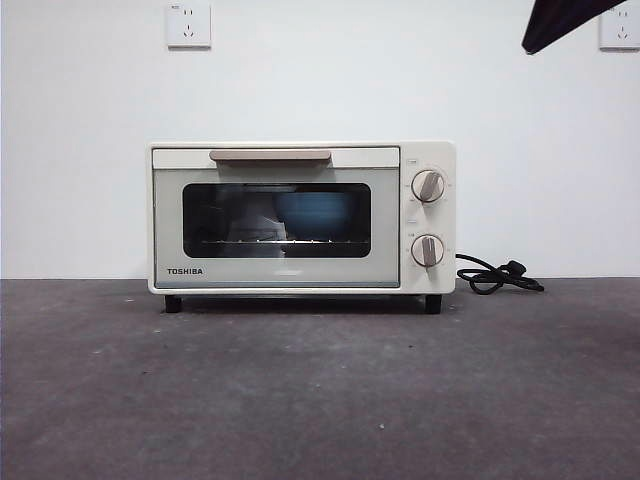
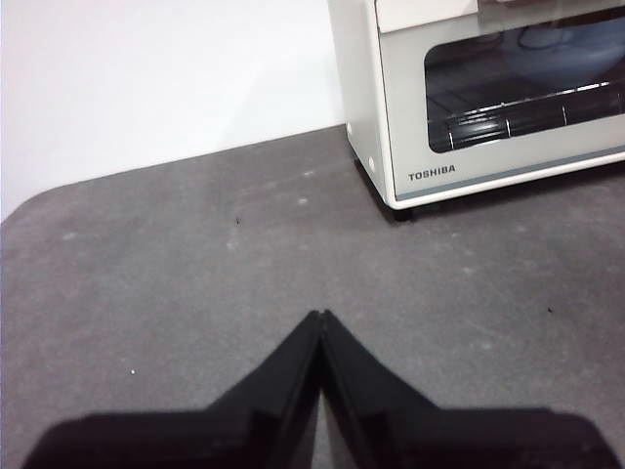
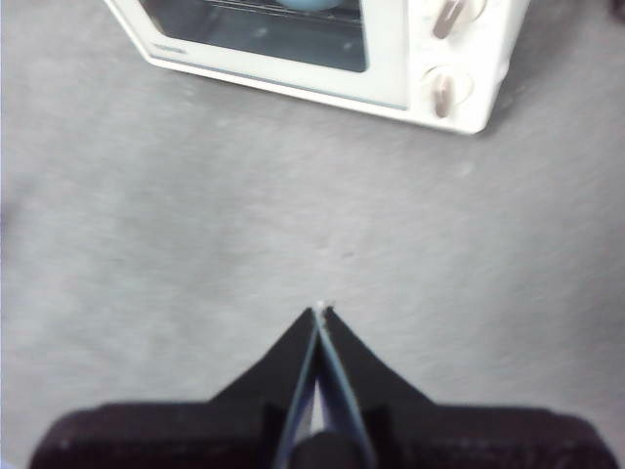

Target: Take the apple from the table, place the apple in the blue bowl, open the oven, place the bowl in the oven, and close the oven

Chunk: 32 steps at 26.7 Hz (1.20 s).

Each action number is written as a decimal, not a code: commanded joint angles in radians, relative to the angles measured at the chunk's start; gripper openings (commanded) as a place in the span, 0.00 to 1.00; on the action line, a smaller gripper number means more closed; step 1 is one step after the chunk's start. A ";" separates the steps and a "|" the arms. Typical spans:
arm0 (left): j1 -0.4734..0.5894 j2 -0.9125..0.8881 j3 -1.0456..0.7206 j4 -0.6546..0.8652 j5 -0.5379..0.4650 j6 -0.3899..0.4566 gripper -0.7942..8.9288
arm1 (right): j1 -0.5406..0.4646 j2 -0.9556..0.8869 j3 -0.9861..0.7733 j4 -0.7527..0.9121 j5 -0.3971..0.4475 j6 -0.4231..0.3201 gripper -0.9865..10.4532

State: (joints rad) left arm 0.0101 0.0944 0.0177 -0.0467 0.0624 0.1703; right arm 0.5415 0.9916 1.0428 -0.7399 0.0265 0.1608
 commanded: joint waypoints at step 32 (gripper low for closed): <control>-0.002 0.243 -0.010 0.010 -0.003 -0.011 0.08 | -0.588 -0.840 -0.972 0.664 -0.114 -0.362 0.09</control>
State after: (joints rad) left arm 0.0101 0.3351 0.0177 -0.0460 0.0624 0.1703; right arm -0.0456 0.1627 0.0879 -0.0834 -0.0891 -0.2134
